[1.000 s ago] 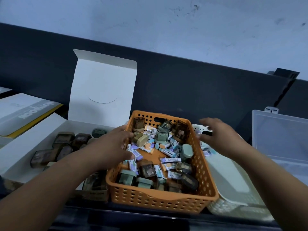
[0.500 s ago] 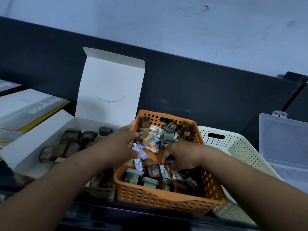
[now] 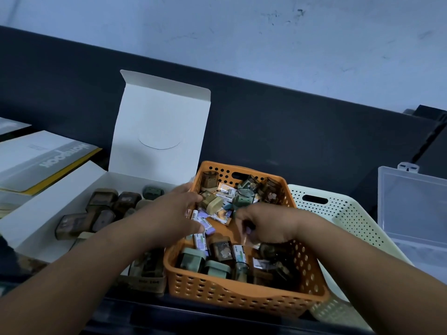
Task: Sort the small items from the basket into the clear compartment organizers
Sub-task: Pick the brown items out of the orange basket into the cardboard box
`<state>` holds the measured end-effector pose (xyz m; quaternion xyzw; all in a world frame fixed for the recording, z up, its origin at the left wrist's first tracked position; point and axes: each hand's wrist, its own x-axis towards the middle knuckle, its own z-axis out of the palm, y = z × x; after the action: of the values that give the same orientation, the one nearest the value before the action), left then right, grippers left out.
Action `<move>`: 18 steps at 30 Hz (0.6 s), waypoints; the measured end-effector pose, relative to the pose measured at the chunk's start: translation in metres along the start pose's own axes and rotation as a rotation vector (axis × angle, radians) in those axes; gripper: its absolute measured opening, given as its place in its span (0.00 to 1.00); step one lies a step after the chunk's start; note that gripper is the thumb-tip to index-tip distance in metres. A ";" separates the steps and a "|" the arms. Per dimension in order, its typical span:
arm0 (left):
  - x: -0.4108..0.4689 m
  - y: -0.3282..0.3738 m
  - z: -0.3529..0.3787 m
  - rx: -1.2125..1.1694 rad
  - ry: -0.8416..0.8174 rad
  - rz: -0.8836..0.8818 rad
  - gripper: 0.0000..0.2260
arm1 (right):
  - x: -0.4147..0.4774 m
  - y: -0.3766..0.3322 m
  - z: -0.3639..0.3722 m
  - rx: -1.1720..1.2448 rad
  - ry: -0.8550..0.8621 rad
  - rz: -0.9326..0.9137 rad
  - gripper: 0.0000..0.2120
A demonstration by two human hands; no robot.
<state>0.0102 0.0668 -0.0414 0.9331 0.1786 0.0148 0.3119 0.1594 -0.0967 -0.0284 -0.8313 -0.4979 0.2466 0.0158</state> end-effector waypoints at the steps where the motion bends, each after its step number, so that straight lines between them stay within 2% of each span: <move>1: 0.000 0.000 0.000 0.000 0.000 0.000 0.31 | -0.004 0.002 -0.004 0.096 0.055 -0.011 0.09; 6: 0.001 0.000 -0.001 0.020 -0.016 0.005 0.31 | -0.035 0.023 -0.025 0.471 0.477 -0.019 0.04; 10: 0.000 0.009 -0.004 0.170 0.001 0.032 0.34 | -0.061 0.058 -0.034 0.528 0.762 0.068 0.03; 14: 0.003 0.021 -0.006 0.331 0.025 0.066 0.36 | -0.075 0.094 -0.026 0.462 0.799 0.269 0.02; 18: 0.016 0.035 -0.004 0.434 0.075 0.095 0.35 | -0.076 0.099 -0.016 0.232 0.811 0.383 0.13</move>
<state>0.0360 0.0485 -0.0184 0.9844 0.1451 0.0256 0.0959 0.2185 -0.2071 -0.0114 -0.9304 -0.2582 -0.0460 0.2562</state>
